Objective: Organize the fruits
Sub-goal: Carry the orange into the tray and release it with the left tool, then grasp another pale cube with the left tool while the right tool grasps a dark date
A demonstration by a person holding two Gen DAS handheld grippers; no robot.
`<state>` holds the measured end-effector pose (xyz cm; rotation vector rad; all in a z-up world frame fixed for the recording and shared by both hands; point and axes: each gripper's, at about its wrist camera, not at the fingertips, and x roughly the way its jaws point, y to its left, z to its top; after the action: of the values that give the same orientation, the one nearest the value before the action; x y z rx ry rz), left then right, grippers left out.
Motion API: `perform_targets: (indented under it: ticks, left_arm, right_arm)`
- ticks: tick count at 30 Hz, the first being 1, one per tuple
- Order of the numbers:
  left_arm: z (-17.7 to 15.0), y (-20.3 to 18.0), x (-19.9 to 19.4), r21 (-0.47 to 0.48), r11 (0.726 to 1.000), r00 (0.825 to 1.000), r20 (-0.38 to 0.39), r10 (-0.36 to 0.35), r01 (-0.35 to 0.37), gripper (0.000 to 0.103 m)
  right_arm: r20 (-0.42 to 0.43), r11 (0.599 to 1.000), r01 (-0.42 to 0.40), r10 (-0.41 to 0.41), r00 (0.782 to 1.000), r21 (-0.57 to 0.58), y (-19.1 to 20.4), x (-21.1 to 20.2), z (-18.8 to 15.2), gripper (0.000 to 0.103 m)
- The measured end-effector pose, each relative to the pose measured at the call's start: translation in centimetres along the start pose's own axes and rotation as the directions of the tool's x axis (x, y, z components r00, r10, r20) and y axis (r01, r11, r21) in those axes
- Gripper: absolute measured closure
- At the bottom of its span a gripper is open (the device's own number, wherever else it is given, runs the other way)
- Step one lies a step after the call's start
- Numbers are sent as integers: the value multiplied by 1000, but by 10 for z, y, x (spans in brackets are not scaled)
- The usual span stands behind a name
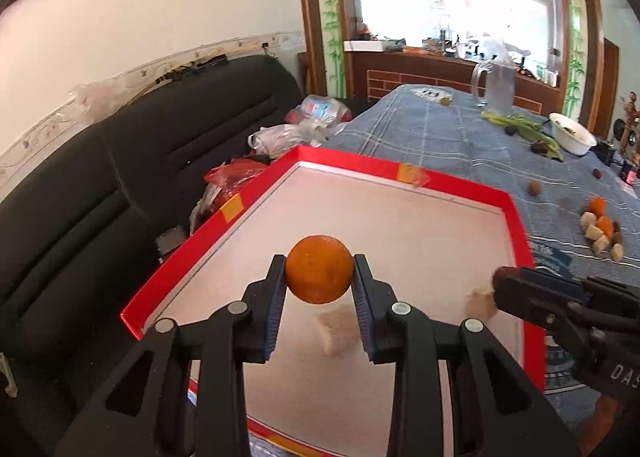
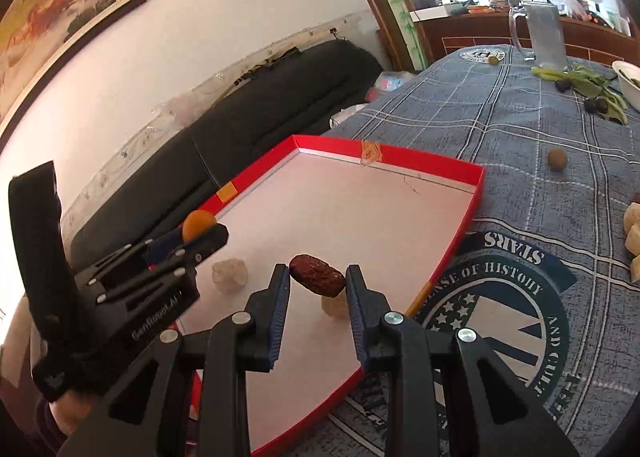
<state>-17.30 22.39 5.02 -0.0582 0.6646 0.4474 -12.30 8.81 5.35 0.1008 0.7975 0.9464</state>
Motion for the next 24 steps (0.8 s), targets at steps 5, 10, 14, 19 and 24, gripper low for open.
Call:
perform_targets:
  ticks: [5,10,14,19,24]
  left_arm:
    - [-1,1,9,3,1000,999,-26,24,-24,69]
    - [0,-3,13,3,999,998,-49,44,-44,59]
    - [1,1,6,-21,996,996,-33,86,-87,31]
    - [8,-7,-16,4,996,996,4,91,-91,28]
    - [15,-41,-39,70,997,998,50,28,-32,23]
  right_arm:
    - [-24,1000,-2,2,1000,-4,-5,6,-2,76]
    - [-55,1000,2,-3,998,-9,-4,11,-3,72]
    - [-36,1000,-8,7,999,-17,-4,3,-1,66]
    - [56,997,-63,61,997,48,-20,-29,8,57]
    - [156,994,-32,16,988,102,-68,-94,19,57]
